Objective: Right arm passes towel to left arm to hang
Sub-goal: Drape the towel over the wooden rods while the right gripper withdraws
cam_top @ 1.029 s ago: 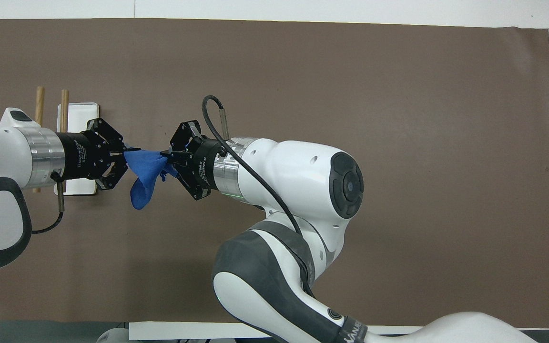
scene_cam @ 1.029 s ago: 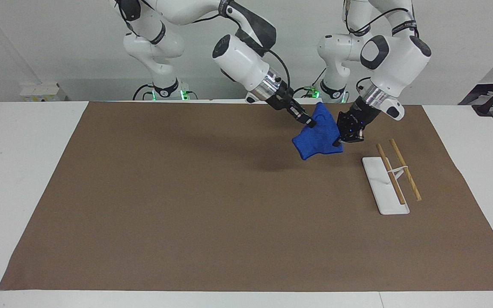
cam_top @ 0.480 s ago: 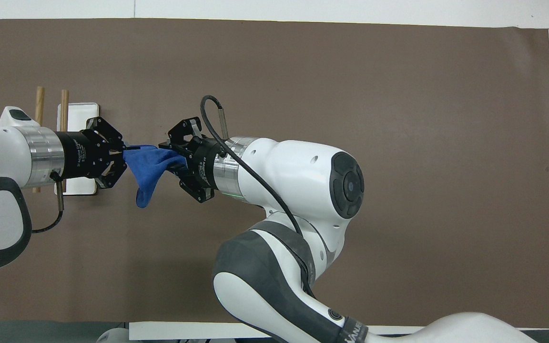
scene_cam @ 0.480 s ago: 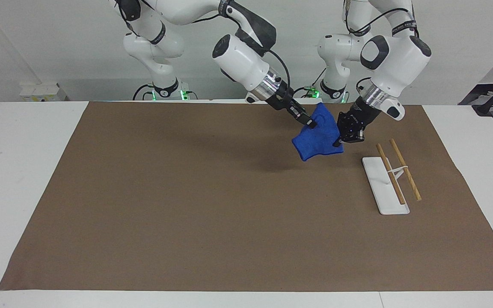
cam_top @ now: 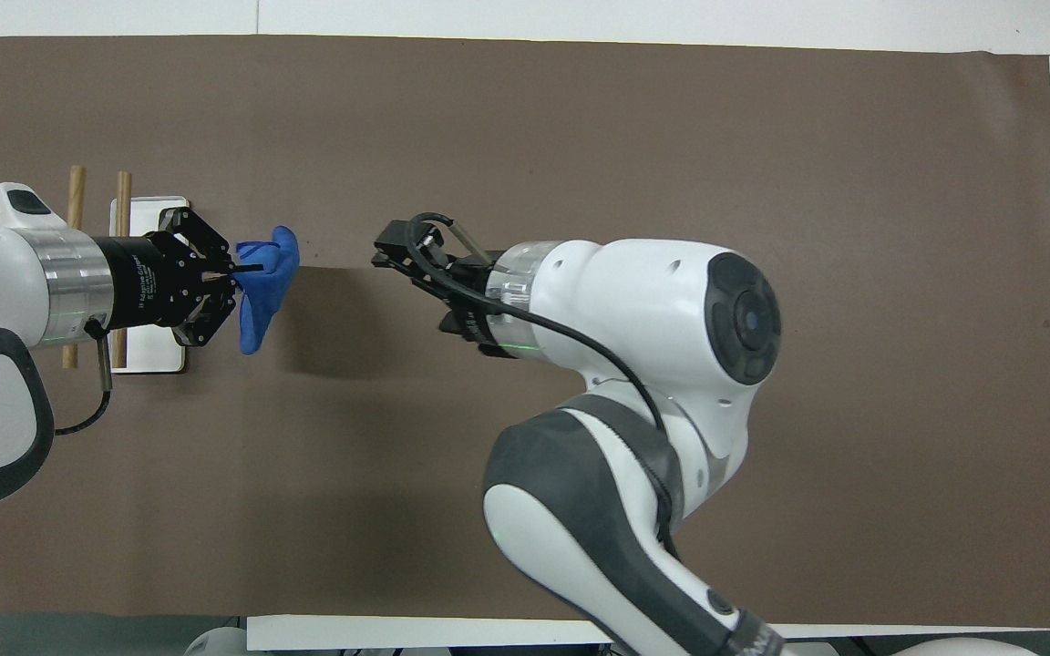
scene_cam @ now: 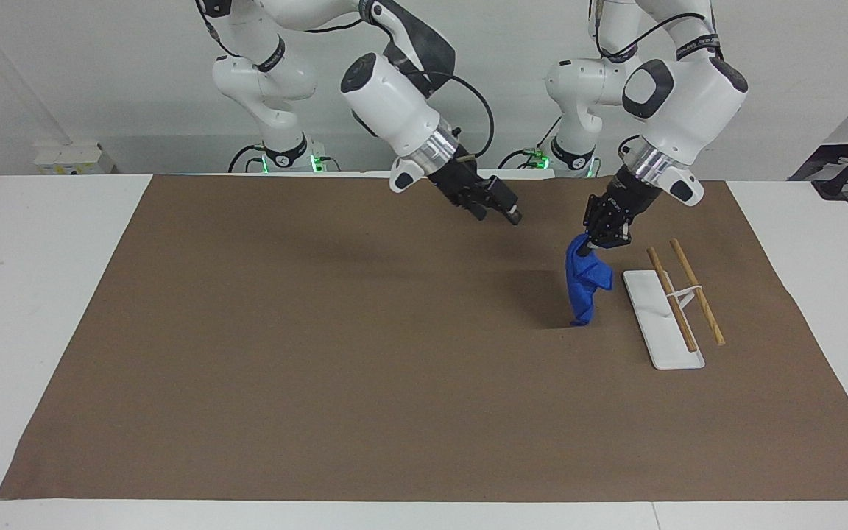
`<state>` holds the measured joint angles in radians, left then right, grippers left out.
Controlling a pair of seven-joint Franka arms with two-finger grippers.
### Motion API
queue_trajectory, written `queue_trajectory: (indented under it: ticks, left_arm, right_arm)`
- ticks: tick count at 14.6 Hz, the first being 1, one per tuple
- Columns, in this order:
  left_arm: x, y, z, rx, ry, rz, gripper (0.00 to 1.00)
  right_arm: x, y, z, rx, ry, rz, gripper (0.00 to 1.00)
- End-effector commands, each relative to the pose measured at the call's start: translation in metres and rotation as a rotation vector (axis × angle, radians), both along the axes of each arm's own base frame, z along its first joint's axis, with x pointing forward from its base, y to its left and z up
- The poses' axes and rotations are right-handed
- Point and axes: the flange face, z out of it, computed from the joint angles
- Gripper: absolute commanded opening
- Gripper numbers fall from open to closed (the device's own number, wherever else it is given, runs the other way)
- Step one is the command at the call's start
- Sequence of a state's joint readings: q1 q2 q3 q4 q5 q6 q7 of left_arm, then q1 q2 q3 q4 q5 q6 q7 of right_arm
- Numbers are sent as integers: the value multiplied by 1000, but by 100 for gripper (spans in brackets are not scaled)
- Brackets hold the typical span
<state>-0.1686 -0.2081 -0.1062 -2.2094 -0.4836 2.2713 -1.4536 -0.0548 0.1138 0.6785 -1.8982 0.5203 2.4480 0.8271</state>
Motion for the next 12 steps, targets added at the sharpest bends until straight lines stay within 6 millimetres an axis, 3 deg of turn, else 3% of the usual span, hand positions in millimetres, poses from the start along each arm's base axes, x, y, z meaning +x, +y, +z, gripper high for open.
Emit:
queue_trajectory:
  ticks: [1,3,6,10,11,12]
  left_arm:
    - [11,17,-1,27,-69,-89,0]
    - [16,38,-3,56,-113,-157,0]
    - [24,82,-4,75,-132,-123,0]
    - [29,144,-5,90,-140,-12,0]
    - [31,152,-3,99,-166,13,0]
    - [33,155,-4,103,-182,33,0]
  right_arm:
    - [15,-92,-2,-224,-120,241,100]
    - [28,-160,-3,-434,-146,406,100]
    - [31,-244,10,-622,-82,487,100]
    - [35,-363,51,-666,-38,521,100]
    - [34,-386,57,-658,-32,535,100]
    - [33,-395,63,-647,-11,538,100]
